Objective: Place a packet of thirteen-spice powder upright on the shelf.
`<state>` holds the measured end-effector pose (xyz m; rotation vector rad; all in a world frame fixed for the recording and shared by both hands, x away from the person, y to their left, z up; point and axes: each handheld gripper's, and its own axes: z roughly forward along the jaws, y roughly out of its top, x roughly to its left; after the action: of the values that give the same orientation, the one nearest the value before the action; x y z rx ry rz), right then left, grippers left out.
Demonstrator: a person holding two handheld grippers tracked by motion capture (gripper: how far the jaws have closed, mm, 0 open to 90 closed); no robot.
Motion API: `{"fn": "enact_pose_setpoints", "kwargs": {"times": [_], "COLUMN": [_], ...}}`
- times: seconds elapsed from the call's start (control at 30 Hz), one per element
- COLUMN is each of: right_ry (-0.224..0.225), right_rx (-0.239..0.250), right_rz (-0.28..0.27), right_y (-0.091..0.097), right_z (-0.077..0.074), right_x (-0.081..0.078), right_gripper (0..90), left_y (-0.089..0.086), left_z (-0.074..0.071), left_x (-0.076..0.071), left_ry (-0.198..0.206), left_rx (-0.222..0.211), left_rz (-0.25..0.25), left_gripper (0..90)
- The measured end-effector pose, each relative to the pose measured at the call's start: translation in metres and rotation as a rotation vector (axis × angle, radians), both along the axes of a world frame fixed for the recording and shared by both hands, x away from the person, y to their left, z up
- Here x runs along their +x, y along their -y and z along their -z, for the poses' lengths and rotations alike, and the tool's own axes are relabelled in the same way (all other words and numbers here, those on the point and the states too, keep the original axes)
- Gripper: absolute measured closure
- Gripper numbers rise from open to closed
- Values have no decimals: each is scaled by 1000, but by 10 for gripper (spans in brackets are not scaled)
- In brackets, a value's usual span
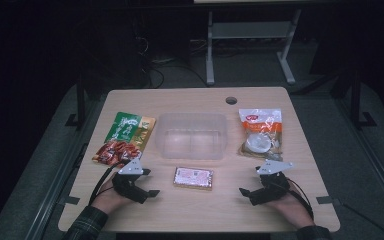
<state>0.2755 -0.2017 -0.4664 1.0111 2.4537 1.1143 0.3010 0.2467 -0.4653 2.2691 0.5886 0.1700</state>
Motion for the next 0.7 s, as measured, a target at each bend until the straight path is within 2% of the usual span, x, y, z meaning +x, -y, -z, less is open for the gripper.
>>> {"fn": "enact_pose_setpoints", "kwargs": {"times": [0.2,0.27,0.3,0.33,0.4,0.43,0.47,0.5,0.53,0.57,0.6,0.63,0.7], "right_ry": [-9,-11,-11,-14,-18,-18,-32,-21,-31,-31,-39,-39,-42], "right_rx": [6,20,20,35,50,50,57,65,66,66,68,68,72], "right_rz": [-23,-32,-32,-37,-42,-42,-37,-47,-48,-48,-45,-45,-67], "right_y": [-1,0,0,1,0,0,0,0,-2,-2,-4,-4,-7], "right_z": [-2,-6,-6,-9,-12,-12,-14,-15,-18,-18,-20,-20,-21], "right_x": [-1,-1,-1,-1,0,0,0,0,1,1,2,2,3], "right_gripper": [103,182,182,277,334,334,391,453,549,549,655,655,756], "left_y": [2,2,2,2,1,1,0,-1,-1,-1,-1,-1,-1], "left_z": [-3,-3,-3,-3,-4,-4,-4,-4,-4,-3,-4,-4,-5], "left_x": [0,1,1,1,1,1,1,0,0,-1,-1,-1,-2], "left_ry": [0,-7,-10,-10,-6,-6,-4,-6,-9,-9,-8,-8,0], "left_rx": [-13,-25,-26,-28,-37,-37,-37,-38,-43,-47,-39,-39,-42], "left_rz": [5,3,-5,-10,-14,-14,-10,-9,-11,-13,-11,-11,-8], "left_gripper": [141,141,141,141,141,142,142,142,142,142,142,144,149]}}
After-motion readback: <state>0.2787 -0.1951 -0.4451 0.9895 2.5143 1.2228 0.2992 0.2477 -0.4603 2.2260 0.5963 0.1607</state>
